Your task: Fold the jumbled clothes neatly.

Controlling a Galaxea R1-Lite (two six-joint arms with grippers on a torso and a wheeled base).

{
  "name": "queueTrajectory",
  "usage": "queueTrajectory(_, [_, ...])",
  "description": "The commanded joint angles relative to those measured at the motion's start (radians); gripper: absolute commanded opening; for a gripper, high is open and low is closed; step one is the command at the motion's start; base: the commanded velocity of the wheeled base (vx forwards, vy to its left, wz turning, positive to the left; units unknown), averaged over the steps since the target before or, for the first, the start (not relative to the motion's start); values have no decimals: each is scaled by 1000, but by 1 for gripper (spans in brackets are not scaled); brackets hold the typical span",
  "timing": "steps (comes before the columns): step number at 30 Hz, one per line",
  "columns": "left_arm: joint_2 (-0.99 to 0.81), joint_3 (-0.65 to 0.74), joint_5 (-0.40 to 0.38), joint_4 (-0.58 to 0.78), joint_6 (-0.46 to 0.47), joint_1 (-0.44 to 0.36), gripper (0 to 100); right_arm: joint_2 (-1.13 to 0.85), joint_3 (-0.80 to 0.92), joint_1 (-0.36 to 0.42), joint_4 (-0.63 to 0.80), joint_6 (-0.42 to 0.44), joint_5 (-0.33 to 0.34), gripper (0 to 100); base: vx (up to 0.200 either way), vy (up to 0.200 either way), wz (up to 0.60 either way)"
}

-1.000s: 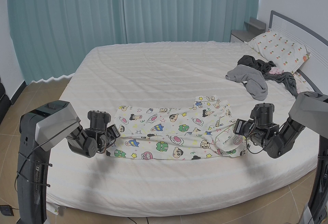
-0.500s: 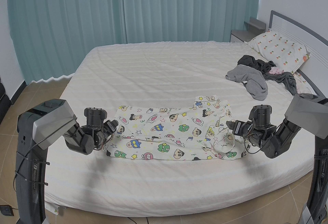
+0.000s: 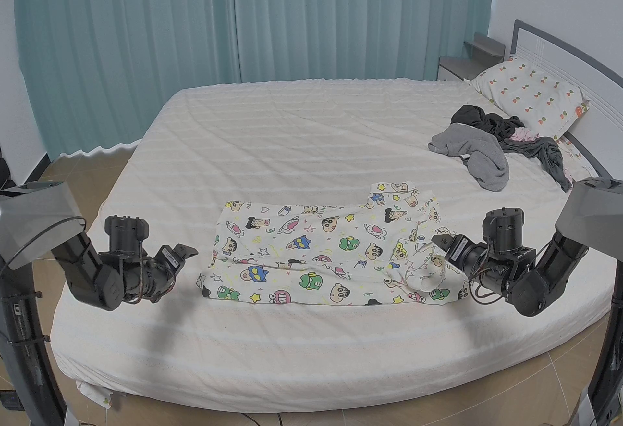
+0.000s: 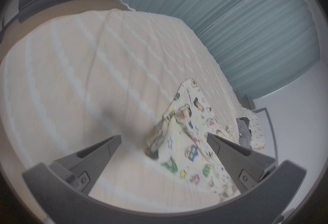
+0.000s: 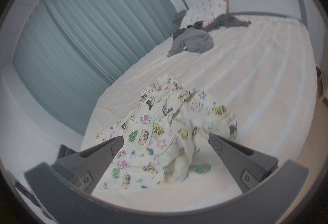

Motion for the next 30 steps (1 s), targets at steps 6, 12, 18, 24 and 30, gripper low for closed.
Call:
queueTrajectory(6, [-107,324,-129,-359,-115,18,100,72,48,59,-203,199,-4,100,0,0,0])
queueTrajectory(12, [-51,327,-126,-392,-127,3,100,144,35,93,-287,188,-1,100,0,0,0])
queueTrajectory(18, [-45,336,-124,-404,-125,0,100,190,-31,99,-284,187,0,100,0,0,0])
queueTrajectory(24, [-34,338,-115,-406,-118,-12,100,215,-51,74,-288,185,-20,100,0,0,0])
queueTrajectory(30, [-31,338,-106,-406,-118,-17,100,225,-46,48,-285,167,-69,100,0,0,0])
